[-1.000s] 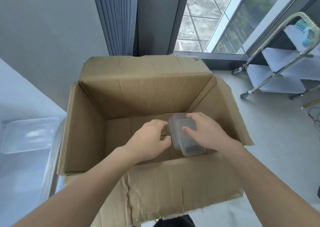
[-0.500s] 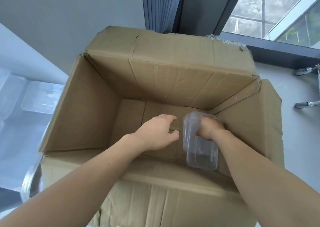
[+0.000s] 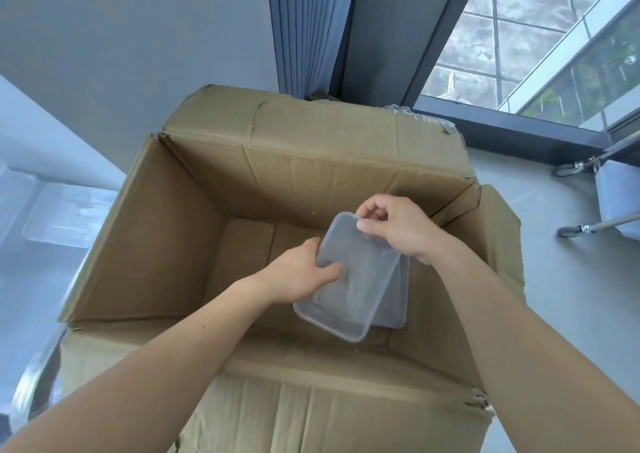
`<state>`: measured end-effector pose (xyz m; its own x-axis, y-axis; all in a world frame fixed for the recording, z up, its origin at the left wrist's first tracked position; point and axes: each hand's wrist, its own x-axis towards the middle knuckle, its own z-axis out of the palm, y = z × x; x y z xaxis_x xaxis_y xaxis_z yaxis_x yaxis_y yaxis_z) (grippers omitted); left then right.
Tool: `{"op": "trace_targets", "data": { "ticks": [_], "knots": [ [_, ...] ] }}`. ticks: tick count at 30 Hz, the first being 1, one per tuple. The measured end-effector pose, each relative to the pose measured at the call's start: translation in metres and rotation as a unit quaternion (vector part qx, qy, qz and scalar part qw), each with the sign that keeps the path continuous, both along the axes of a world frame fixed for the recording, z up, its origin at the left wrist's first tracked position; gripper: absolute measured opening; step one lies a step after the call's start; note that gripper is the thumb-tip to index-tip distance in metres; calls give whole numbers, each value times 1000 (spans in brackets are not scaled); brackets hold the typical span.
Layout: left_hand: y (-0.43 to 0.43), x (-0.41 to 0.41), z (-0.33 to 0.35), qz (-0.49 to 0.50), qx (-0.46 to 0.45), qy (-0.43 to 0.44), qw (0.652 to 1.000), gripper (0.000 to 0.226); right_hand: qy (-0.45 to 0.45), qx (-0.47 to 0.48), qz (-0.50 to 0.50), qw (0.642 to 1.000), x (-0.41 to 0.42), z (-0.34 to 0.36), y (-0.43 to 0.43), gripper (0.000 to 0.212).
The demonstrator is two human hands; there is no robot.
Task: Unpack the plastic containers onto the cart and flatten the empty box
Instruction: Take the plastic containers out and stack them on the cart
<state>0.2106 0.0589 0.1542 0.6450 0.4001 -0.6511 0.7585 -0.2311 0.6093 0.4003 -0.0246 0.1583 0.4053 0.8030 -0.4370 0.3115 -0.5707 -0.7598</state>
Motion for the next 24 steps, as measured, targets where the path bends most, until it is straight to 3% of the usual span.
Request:
{"op": "trace_targets", "data": {
  "ticks": [5,7,11,16,20,24],
  "knots": [
    [12,-16,2,119,-24,-33,992,26,78,29,-83,993,-12,-22,15,8],
    [18,-23,4,139,-12,-17,990,27,9,-47,-107,993,-4,-54,16,24],
    [31,-36,1,154,26,27,987,24,-163,-277,15,947,10,-113,0,54],
    [37,-43,-10,167,32,42,985,29,-227,-378,126,889,11,-147,-8,100],
    [35,-43,-12,165,31,40,985,31,-272,-379,141,873,6,-144,-13,96],
    [31,-45,-7,160,38,31,986,36,-228,-348,123,901,1,-126,-12,86]
  ]
}}
